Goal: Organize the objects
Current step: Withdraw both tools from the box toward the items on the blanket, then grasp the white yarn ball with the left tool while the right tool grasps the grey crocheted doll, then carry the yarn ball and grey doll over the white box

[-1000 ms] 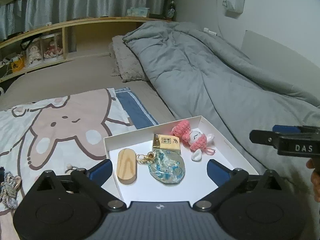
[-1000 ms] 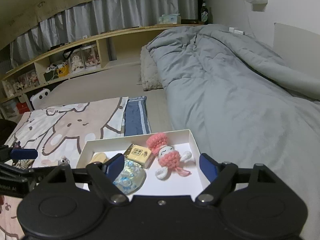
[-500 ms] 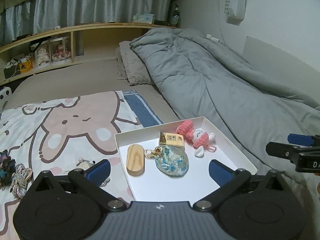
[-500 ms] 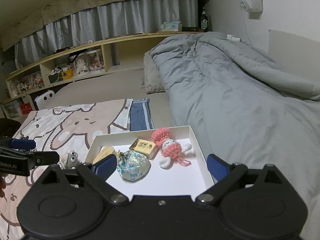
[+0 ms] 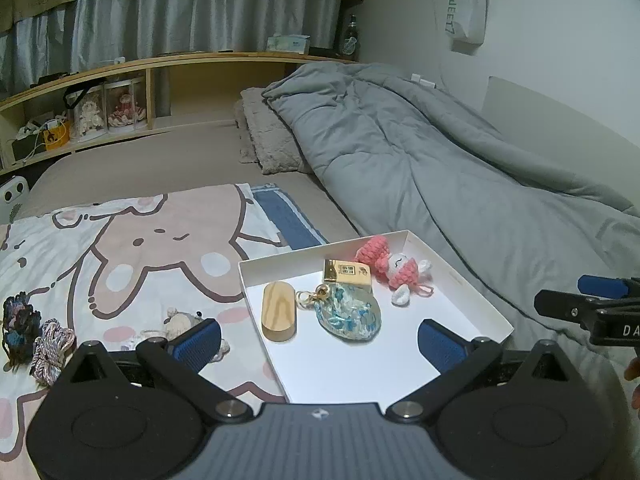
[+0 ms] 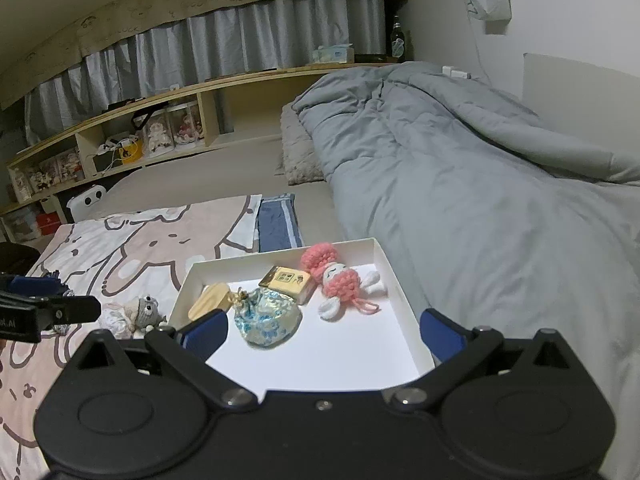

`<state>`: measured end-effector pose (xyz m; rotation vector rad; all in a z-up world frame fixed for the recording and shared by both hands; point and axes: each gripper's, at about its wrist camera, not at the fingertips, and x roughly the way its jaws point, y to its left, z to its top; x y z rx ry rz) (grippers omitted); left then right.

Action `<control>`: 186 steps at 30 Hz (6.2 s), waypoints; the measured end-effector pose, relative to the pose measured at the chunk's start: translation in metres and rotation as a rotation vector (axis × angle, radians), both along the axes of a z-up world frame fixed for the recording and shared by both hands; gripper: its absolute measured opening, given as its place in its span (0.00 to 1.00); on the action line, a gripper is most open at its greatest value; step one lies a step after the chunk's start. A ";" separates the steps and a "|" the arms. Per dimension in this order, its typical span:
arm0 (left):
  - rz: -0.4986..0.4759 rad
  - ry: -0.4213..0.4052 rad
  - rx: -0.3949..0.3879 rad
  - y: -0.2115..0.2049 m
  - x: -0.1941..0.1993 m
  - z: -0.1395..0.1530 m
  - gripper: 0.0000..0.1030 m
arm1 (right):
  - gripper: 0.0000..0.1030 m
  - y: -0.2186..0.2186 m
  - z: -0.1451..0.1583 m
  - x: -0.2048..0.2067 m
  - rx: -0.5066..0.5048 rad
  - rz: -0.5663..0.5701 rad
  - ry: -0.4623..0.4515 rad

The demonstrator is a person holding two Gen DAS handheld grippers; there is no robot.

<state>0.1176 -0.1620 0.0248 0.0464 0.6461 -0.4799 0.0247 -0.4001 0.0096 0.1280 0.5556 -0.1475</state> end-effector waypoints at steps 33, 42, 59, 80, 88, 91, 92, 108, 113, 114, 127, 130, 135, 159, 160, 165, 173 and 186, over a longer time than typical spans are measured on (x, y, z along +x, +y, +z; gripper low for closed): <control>0.242 -0.010 0.020 0.130 0.028 -0.007 1.00 | 1.00 0.097 -0.023 0.074 0.067 0.143 0.025; 0.321 -0.002 0.008 0.173 0.033 -0.017 1.00 | 1.00 0.139 -0.028 0.099 0.096 0.216 0.021; 0.404 0.071 -0.102 0.197 0.052 -0.050 0.99 | 0.94 0.181 -0.050 0.145 0.068 0.305 0.008; 0.296 0.100 -0.034 0.157 0.099 -0.106 0.82 | 0.71 0.200 -0.101 0.216 0.004 0.517 0.121; 0.150 0.082 0.007 0.132 0.109 -0.125 0.82 | 0.66 0.212 -0.116 0.241 0.010 0.554 0.199; 0.111 0.062 0.028 0.125 0.112 -0.133 0.82 | 0.68 0.219 -0.123 0.248 -0.004 0.561 0.220; 0.100 0.055 0.036 0.124 0.113 -0.135 0.83 | 0.68 0.221 -0.126 0.250 -0.012 0.565 0.233; -0.096 -0.075 0.138 0.117 0.139 -0.167 0.90 | 0.53 0.210 -0.135 0.259 0.076 0.556 0.255; -0.106 -0.044 0.116 0.119 0.146 -0.172 0.88 | 0.53 0.209 -0.136 0.259 0.082 0.549 0.253; -0.112 -0.040 0.125 0.119 0.145 -0.173 0.81 | 0.53 0.209 -0.136 0.259 0.084 0.548 0.254; -0.016 -0.026 0.138 0.123 0.132 -0.137 0.76 | 0.53 0.198 -0.100 0.241 0.150 0.509 0.157; 0.025 -0.018 0.120 0.127 0.128 -0.122 0.76 | 0.53 0.193 -0.091 0.234 0.170 0.499 0.136; 0.081 0.000 0.119 0.130 0.121 -0.104 0.76 | 0.53 0.186 -0.079 0.222 0.191 0.476 0.111; 0.212 0.026 0.045 0.141 0.074 -0.054 0.76 | 0.53 0.170 -0.035 0.157 0.178 0.444 0.036; 0.213 0.022 0.043 0.140 0.072 -0.052 0.76 | 0.53 0.168 -0.032 0.154 0.179 0.441 0.029; 0.199 0.006 0.019 0.131 0.058 -0.041 0.76 | 0.53 0.152 -0.018 0.137 0.188 0.431 0.005; 0.152 -0.023 0.006 0.099 0.044 -0.026 0.76 | 0.53 0.110 -0.001 0.113 0.168 0.401 0.001; 0.051 -0.019 -0.012 0.021 0.038 -0.025 0.76 | 0.53 0.026 0.010 0.088 0.132 0.262 -0.013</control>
